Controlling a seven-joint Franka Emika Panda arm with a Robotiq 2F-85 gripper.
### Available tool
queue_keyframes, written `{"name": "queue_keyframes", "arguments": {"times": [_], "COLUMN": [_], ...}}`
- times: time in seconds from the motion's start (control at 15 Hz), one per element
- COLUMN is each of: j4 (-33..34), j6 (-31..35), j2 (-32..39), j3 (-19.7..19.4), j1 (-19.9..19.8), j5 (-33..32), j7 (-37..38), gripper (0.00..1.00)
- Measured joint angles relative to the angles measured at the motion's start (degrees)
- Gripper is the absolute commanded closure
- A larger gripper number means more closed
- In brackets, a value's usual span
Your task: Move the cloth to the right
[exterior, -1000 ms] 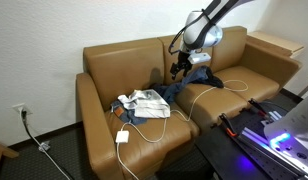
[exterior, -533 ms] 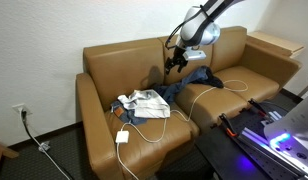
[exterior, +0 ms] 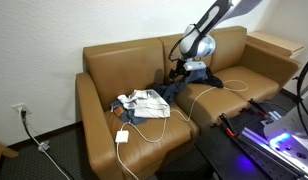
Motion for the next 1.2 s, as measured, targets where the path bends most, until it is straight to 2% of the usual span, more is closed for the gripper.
{"name": "queue_keyframes", "arguments": {"times": [0.33, 0.53, 0.67, 1.0, 1.2], "j4": [9.5, 16.3, 19.1, 20.7, 26.1], "j6": [0.3, 0.3, 0.3, 0.3, 0.6], "j2": [14.4, 21.4, 23.4, 24.4, 29.6], "j3": [-1.8, -0.9, -0.3, -0.3, -0.2], "j1": [-0.6, -0.3, 0.3, 0.6, 0.7], "j5": [-2.6, -4.4, -4.7, -4.7, -5.2], "j7": [-0.1, -0.4, -0.4, -0.4, -0.9], "gripper": [0.0, 0.0, 0.0, 0.0, 0.0]}}
